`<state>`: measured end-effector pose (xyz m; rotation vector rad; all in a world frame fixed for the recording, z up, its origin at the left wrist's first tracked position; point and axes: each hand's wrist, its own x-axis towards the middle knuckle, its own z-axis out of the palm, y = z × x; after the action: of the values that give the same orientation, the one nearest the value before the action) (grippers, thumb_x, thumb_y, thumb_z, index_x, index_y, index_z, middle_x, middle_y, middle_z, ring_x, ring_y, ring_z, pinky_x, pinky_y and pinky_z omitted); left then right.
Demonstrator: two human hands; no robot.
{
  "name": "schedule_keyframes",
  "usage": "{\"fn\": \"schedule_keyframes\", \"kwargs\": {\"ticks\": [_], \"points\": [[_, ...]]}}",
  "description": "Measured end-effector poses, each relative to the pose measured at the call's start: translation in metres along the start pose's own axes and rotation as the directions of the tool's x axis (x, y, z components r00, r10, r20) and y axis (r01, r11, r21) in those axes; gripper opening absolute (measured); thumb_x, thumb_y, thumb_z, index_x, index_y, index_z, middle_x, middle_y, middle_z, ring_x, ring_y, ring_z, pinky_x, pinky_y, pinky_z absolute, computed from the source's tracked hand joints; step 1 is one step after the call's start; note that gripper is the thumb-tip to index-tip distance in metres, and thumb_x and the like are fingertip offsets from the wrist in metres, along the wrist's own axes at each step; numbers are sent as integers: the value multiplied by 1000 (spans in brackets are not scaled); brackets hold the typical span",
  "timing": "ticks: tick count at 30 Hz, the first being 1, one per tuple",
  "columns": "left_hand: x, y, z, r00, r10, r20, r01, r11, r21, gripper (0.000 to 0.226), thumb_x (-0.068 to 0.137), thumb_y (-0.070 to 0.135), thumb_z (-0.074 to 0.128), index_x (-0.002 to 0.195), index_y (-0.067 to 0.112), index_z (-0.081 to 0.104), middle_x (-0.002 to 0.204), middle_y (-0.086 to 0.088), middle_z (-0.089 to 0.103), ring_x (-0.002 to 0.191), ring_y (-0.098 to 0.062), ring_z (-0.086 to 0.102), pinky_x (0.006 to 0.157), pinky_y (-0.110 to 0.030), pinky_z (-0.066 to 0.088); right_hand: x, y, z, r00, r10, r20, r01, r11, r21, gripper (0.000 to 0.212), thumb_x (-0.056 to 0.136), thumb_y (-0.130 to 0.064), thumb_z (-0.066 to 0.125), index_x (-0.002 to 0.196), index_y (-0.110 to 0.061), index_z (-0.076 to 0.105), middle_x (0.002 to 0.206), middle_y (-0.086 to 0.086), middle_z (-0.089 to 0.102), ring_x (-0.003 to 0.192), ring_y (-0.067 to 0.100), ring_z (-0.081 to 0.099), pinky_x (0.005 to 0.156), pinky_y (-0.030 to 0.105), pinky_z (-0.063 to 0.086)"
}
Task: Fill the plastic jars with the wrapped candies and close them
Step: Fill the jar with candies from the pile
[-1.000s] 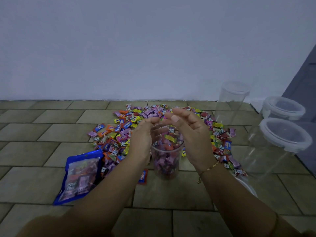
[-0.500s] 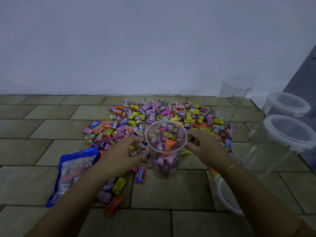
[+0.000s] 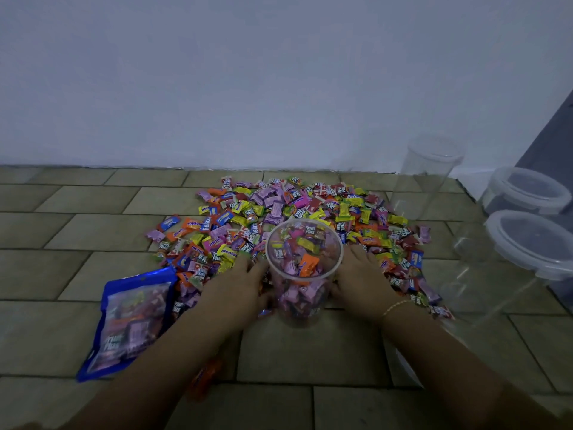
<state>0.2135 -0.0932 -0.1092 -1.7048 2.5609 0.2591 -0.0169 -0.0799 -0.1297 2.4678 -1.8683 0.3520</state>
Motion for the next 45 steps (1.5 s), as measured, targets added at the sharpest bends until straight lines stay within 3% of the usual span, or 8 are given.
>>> {"fn": "schedule_keyframes", "kwargs": {"ticks": [15, 20, 26, 31, 35, 37, 40, 45], "points": [[18, -2, 11, 987, 31, -159, -25, 999, 41, 92, 65, 59, -12, 136, 34, 39, 135, 1, 43, 105, -20, 57, 78, -32, 51, 10, -1, 17, 977, 214, -17, -200, 935, 293, 37, 91, -30, 57, 124, -13, 53, 119, 9, 50, 110, 24, 48, 91, 35, 44], [13, -2, 8, 984, -13, -179, -3, 996, -90, 54, 95, 52, 19, 132, 23, 45, 129, -1, 47, 99, -18, 56, 75, -30, 46, 12, 0, 8, 943, 333, -26, -277, 824, 494, 19, 91, -16, 59, 109, -10, 60, 108, 6, 56, 95, 20, 51, 75, 18, 42], [11, -9, 6, 972, -44, -233, -15, 969, -247, 34, 96, 26, 51, 130, 24, 51, 124, -3, 46, 103, -20, 53, 84, -30, 46, 8, 7, -21, 790, 583, 189, -339, 159, 927, 13, 89, -1, 58, 88, -14, 56, 80, 11, 55, 64, 21, 51, 56, 27, 50], [11, -4, -1, 969, -90, -232, -4, 927, -376, 22, 94, 12, 54, 114, 18, 62, 115, -2, 48, 100, -14, 47, 80, -19, 33, 8, 3, -45, 721, 546, 427, -214, -411, 886, 19, 92, 5, 45, 91, -12, 54, 75, 13, 53, 46, 15, 52, 39, 22, 45], [7, 3, -23, 879, -403, -256, 66, 632, -772, 9, 93, 14, 57, 89, 21, 60, 84, 12, 53, 77, -9, 50, 61, -23, 37, 8, -4, -63, 734, 560, 384, -148, -420, 895, 24, 91, 4, 39, 90, -14, 54, 69, 7, 48, 39, 11, 46, 35, 19, 36], [3, 9, -41, 790, -586, -182, -78, 199, -977, 14, 91, 5, 55, 88, 18, 61, 74, 5, 55, 64, -8, 49, 57, -22, 38, 10, -9, -73, 740, 579, 342, -108, -399, 910, 27, 89, 6, 37, 88, -14, 54, 67, 6, 45, 42, 13, 42, 35, 19, 35], [-5, 16, -77, 793, -589, -157, -441, -376, -815, 21, 89, -1, 53, 75, 15, 51, 68, 3, 49, 56, -4, 49, 57, -19, 44, 15, -17, -88, 758, 604, 246, 10, -388, 922, 30, 85, 10, 33, 82, -14, 52, 71, 9, 45, 42, 13, 39, 36, 17, 31], [-8, 43, -108, 855, -444, -268, -478, -475, -739, 29, 87, 0, 57, 68, 16, 41, 56, 3, 50, 50, -7, 49, 52, -22, 48, 22, -39, -114, 749, 656, 97, 176, -338, 925, 34, 84, 11, 31, 73, -15, 50, 64, 5, 43, 42, 14, 38, 43, 21, 27]]}}
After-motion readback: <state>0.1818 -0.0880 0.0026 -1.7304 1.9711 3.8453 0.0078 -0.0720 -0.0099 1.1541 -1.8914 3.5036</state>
